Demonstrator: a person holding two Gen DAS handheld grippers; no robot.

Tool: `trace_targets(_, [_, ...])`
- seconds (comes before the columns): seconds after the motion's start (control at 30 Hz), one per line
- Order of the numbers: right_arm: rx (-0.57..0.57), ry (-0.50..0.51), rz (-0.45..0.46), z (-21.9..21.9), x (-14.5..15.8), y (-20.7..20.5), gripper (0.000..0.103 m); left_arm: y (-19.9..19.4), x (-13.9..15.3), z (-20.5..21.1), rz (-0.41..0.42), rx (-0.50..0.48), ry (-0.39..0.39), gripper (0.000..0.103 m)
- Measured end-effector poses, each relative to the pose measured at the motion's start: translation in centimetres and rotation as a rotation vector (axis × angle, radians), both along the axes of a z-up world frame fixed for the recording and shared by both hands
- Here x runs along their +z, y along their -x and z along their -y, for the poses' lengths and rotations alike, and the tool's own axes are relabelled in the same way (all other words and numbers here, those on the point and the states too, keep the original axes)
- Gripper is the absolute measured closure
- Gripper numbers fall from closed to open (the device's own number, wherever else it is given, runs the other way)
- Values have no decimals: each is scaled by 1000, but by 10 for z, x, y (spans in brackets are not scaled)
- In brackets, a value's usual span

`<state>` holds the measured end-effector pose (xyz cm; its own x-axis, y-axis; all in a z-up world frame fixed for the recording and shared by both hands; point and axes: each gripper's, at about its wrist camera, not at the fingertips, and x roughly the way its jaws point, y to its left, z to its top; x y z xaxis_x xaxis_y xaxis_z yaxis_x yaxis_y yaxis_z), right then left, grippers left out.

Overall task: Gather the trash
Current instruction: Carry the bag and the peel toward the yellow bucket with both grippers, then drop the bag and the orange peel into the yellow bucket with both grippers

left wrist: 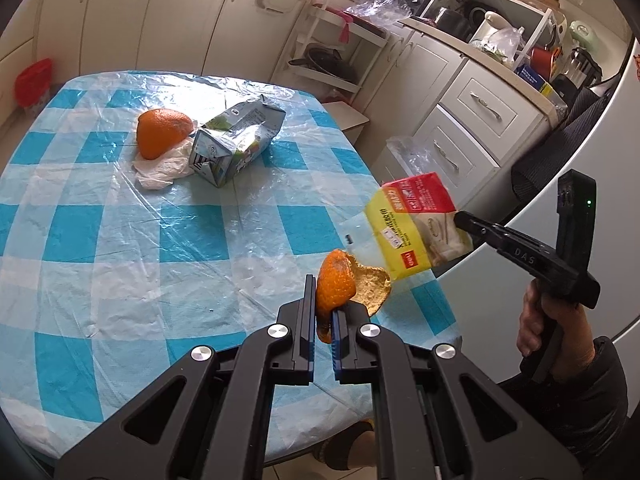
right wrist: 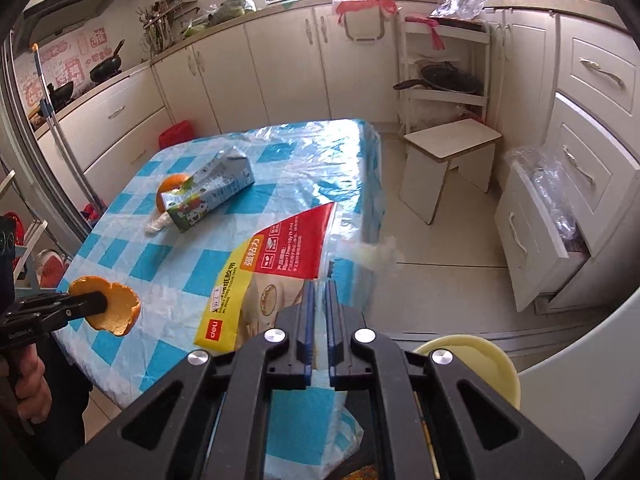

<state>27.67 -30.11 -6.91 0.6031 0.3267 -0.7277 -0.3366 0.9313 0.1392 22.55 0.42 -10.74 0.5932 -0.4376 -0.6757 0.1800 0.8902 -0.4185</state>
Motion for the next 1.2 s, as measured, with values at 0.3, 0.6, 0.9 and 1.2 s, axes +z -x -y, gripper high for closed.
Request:
trace_targets(0.3, [-204,150,36,81,14,18,97,-13,11,60,26,-124,-3,97])
trace_targets(0.6, [-161,391,-279,101,-71,-10,94,-38,8,158,30,-257,-35,97])
trace_targets(0.9, [-392,237,-160,142,-34,-19,50,-52,-29,234,-33,-329,-131,97])
trace_targets(1.2, [-476,17,86,158,26,-9,38,-71,-65,301,-142,-355,-243,95])
